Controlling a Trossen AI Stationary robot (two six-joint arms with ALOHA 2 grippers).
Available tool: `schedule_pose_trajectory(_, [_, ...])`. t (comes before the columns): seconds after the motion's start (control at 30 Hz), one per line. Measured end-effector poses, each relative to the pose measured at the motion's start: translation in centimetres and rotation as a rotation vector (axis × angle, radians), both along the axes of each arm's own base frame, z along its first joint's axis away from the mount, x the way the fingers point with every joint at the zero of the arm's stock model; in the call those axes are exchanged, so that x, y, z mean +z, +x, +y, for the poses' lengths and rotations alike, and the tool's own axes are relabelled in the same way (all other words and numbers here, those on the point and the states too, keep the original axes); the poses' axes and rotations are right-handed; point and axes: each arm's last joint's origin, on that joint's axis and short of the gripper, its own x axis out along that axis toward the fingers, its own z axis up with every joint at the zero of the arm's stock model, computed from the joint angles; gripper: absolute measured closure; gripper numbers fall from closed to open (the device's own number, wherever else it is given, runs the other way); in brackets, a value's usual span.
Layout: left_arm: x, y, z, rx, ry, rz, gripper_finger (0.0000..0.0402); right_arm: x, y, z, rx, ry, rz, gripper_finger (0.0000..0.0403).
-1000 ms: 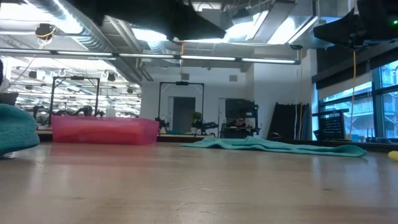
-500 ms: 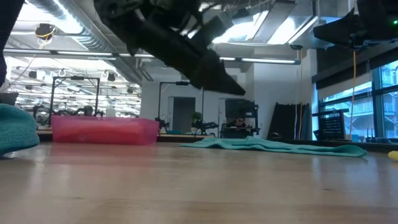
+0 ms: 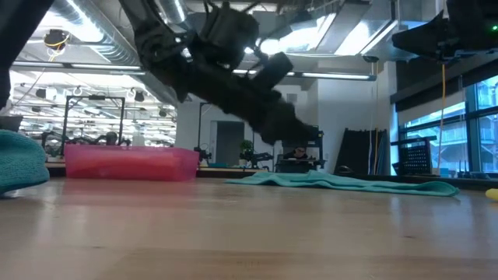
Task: Roll microfiber towels into tight, uniform cylinder then place into a basket
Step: Fold the right blue microfiber towel
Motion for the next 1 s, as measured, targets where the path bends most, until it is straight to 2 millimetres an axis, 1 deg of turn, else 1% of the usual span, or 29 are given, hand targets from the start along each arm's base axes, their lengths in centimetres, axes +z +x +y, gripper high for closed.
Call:
schedule_pose_trajectory(0.13, [-1.2,-0.1,1.0,-0.040,-0.084,0.048,0.0261,0.0,0.0,0.0,0.000,0.000,0.000,0.0250])
schedule_pose_trajectory(0.27, [-1.2,0.0,2.1,-0.022,-0.145,0.042,0.0250,0.0,0.0,0.0,0.000,0.000,0.000,0.0250])
schedule_pose_trajectory(0.37, [-0.7,0.6,2.8,-0.008,-0.146,0.085,0.0243,0.0,0.0,0.0,0.000,0.000,0.000,0.0250])
schedule_pose_trajectory(0.47, [0.0,1.4,3.4,0.009,-0.144,0.186,0.0238,0.0,0.0,0.0,0.000,0.000,-0.001,0.0250])
schedule_pose_trajectory(0.53, [0.3,2.2,3.7,0.014,-0.110,0.240,0.0236,0.0,0.0,0.0,0.000,0.000,0.000,0.0250])
schedule_pose_trajectory(0.63, [0.1,3.6,4.2,0.016,-0.094,0.313,0.0237,0.0,0.0,0.0,0.000,0.000,0.000,0.0250])
schedule_pose_trajectory(0.73, [-0.4,4.5,5.1,0.033,-0.073,0.415,0.0237,0.0,0.0,0.0,0.000,0.000,0.000,0.0250])
schedule_pose_trajectory(0.8, [-0.6,4.8,5.9,0.082,-0.056,0.462,0.0236,0.0,0.0,0.0,0.000,0.000,-0.001,0.0250])
schedule_pose_trajectory(0.87, [-0.6,5.0,6.7,0.128,-0.049,0.464,0.0236,0.0,0.0,0.0,0.000,0.000,0.000,0.0250])
schedule_pose_trajectory(1.0, [-0.6,4.7,7.8,0.164,-0.064,0.476,0.0237,0.0,0.0,0.0,0.000,0.000,0.000,0.0250])
